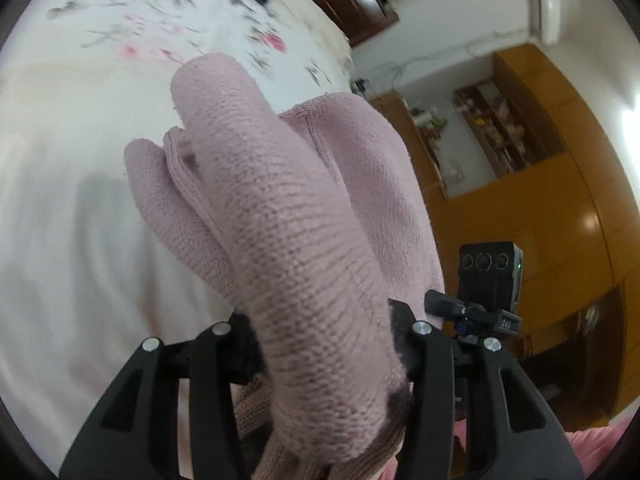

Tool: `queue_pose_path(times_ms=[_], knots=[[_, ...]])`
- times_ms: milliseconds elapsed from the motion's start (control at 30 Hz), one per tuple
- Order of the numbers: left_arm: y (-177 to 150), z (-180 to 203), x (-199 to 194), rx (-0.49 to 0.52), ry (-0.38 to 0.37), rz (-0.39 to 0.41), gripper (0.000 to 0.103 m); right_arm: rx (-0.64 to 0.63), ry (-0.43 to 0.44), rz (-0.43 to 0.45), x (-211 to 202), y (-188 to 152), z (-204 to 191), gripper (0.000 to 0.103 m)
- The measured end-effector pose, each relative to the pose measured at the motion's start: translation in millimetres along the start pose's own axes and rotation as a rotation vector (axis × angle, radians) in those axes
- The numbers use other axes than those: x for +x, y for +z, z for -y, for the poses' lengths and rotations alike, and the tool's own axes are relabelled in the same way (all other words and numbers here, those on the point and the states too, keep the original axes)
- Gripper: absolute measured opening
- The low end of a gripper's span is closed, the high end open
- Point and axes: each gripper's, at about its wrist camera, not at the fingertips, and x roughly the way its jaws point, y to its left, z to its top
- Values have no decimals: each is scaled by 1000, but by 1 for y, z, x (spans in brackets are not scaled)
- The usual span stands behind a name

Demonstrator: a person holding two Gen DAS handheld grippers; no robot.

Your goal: Fold small clothes

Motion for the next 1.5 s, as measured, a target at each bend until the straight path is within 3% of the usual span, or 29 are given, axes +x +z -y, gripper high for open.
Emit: queue_pose_path(times_ms=[167, 333, 367, 433, 633, 767, 933, 1067, 1133, 1333, 1500], knots=[[-39, 1, 38, -23, 42, -48, 44, 59, -47, -12, -34, -38, 36, 54], [-76, -39, 76, -104, 147, -111, 49, 170, -130, -84, -7, -69, 93, 55], [-80, -48, 77, -135, 140, -111, 51, 192, -142, -93, 1, -74, 103, 58], [-82, -61, 78, -186, 105, -93, 56, 257, -82, -73, 1, -86, 121, 61], [-73, -46, 77, -158, 182, -114, 60, 202, -140, -66, -3, -85, 106, 68], [-78, -25, 59, -76, 273, -122, 61, 160, -150, -78, -18, -98, 94, 71], [-104, 1, 38, 0, 324, -122, 65, 143, -147, -121, -24, -133, 92, 71], [-122, 20, 39, 77, 369, -146, 69, 203, -138, -125, -16, -152, 105, 70], [-131, 22, 44, 95, 401, -163, 69, 216, -125, -117, -13, -155, 107, 67], [-131, 13, 52, 75, 473, -191, 67, 132, -184, -170, -5, -152, 87, 32], [-136, 11, 51, 107, 520, -207, 66, 111, -167, -128, -21, -148, 70, 25]])
